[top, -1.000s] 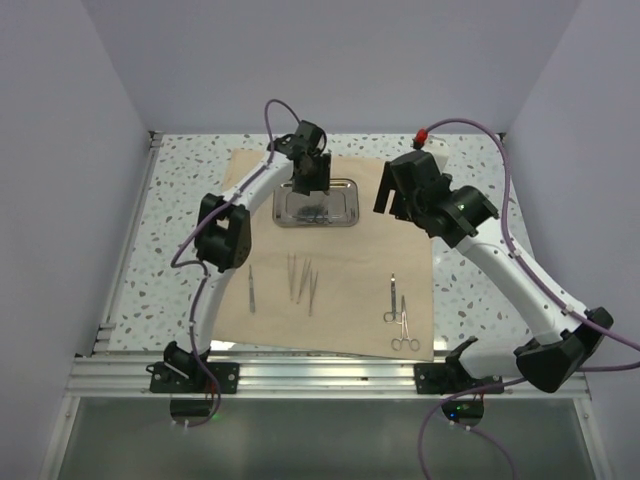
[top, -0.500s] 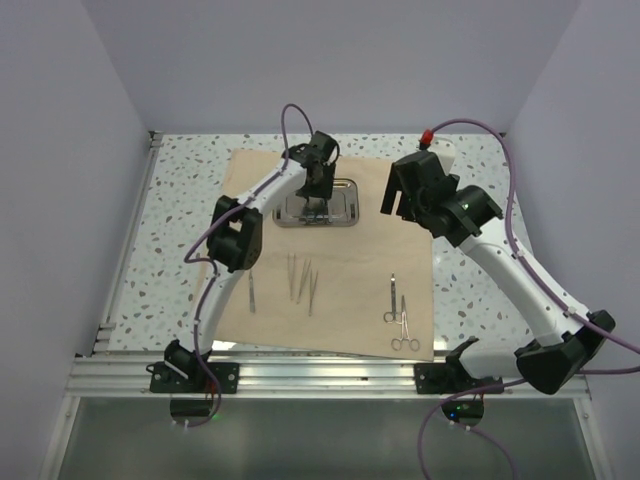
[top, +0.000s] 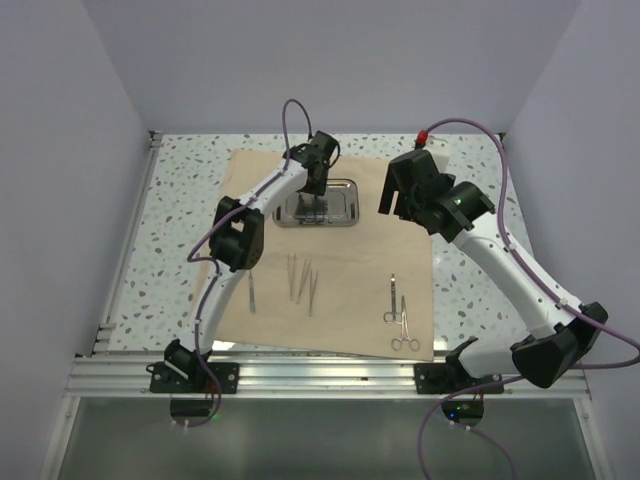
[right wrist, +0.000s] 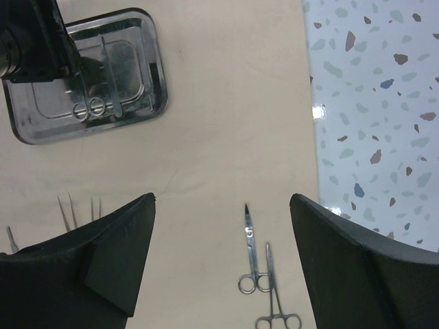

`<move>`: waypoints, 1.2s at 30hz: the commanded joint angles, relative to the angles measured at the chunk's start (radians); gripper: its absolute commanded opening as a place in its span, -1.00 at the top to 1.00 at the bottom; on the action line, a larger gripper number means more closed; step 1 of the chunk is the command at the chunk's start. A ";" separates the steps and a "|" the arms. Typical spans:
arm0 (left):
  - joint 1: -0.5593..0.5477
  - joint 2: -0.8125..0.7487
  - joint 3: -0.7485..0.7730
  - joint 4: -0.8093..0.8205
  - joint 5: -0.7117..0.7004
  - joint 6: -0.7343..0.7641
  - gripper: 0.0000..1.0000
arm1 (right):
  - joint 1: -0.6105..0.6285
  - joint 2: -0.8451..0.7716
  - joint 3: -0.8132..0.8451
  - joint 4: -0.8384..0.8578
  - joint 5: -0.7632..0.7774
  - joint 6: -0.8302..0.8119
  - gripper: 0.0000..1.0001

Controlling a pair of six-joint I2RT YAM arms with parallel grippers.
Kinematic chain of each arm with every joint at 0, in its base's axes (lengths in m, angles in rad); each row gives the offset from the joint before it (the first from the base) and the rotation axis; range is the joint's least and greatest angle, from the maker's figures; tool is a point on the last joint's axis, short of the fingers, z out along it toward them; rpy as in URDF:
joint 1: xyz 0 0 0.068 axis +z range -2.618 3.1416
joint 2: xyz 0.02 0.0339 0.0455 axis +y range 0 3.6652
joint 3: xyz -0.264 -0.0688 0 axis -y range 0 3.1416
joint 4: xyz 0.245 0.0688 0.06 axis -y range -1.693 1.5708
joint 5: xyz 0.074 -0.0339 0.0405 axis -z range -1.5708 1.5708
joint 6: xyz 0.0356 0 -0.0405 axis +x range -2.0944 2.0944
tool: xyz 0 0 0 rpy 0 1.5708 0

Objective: Open and lay out the surgical kit
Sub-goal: Pick up the medical item from the container.

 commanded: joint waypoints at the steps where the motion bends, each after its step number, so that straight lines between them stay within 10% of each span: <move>1: 0.016 0.100 -0.032 -0.098 -0.026 0.033 -0.03 | -0.006 0.011 0.036 0.010 -0.002 -0.012 -0.67; 14: 0.024 0.199 0.066 -0.070 0.051 -0.016 0.05 | -0.010 0.026 0.053 -0.013 -0.008 -0.029 -0.65; 36: 0.053 0.151 -0.063 -0.129 0.132 -0.016 1.00 | -0.020 0.057 0.032 0.028 -0.041 -0.011 -0.47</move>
